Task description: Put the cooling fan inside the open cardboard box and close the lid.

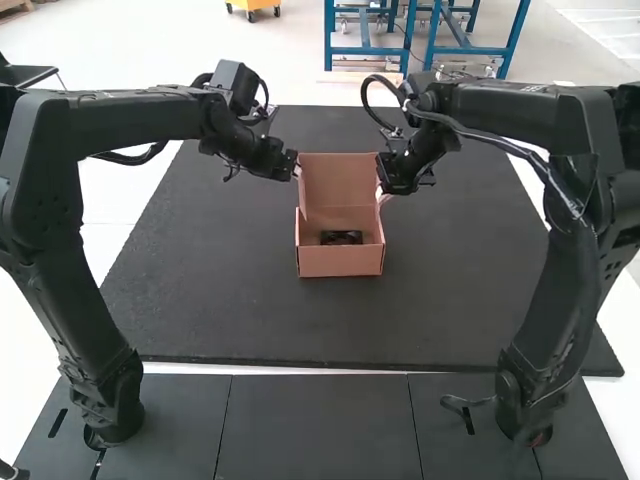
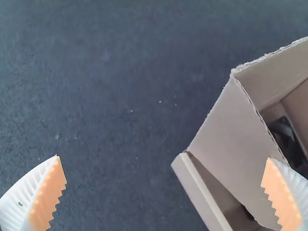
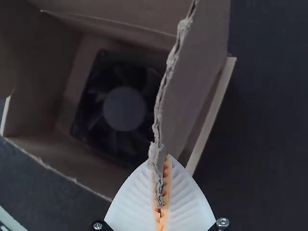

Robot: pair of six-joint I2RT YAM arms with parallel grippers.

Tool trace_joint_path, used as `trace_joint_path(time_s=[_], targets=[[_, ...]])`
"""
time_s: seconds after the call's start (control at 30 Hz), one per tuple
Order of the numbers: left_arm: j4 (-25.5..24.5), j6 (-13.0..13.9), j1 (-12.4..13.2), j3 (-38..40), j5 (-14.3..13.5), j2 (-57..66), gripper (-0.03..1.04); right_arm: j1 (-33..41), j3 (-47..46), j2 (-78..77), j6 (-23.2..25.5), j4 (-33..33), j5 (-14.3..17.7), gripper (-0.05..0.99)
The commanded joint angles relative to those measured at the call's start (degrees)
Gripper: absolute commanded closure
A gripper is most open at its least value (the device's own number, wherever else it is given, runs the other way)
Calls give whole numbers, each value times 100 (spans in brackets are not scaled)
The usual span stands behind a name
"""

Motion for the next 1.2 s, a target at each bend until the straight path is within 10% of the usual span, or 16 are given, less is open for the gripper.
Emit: trace_joint_path(time_s=[0.0,1.17], targets=[[16,7,-63,84,55,-239,5,68,149,-41,-117,-49,16,95],[78,86,-221,-523,55,-309,5,76,97,-102,-319,-682,-2,95]])
